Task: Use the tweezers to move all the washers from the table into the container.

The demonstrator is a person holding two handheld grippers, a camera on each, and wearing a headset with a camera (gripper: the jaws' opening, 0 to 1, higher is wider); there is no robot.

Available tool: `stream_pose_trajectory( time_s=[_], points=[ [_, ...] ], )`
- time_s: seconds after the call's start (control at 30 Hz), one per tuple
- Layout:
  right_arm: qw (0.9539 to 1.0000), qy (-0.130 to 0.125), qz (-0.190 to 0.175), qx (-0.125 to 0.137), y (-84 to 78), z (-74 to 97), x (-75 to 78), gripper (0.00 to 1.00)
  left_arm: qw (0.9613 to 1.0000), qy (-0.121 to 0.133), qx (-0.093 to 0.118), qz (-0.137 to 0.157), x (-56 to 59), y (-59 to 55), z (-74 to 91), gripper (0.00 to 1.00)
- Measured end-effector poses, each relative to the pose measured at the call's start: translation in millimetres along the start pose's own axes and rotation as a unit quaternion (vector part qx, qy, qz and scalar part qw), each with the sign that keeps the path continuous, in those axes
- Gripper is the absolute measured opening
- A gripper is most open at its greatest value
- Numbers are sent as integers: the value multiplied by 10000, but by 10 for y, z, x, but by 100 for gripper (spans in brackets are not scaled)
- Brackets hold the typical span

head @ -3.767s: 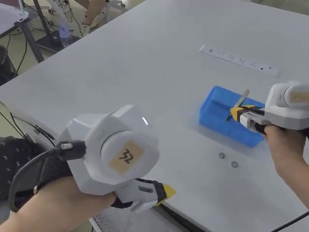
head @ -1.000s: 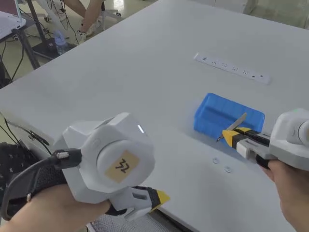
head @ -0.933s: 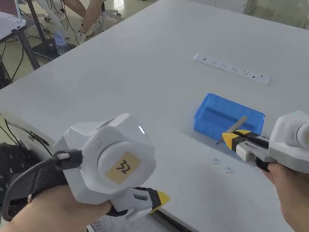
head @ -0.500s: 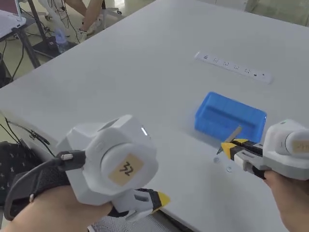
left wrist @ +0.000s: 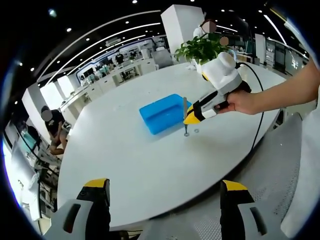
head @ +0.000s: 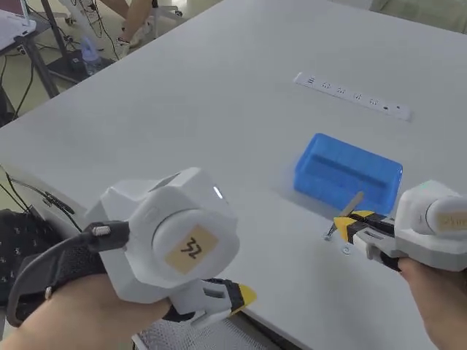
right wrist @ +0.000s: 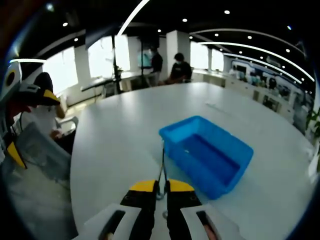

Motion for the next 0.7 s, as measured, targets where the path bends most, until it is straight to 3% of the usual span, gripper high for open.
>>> stream_pose_trajectory(
  time_s=[0.7],
  points=[
    [10000,-56,-19,39,-37,-3,11,4,10000,17,-46,-21,1,-26,-4,93]
  ],
)
Point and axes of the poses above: the centre of the closed fingertips' face, and the gripper's own axes: z roughly backward along the fingers, x roughly to its right, y roughly out of its top, the point moved 7 cm from there along z, roughly backward along the fingers, and after that the axes turned 4 degrees about -x, right-handed, at the moved point
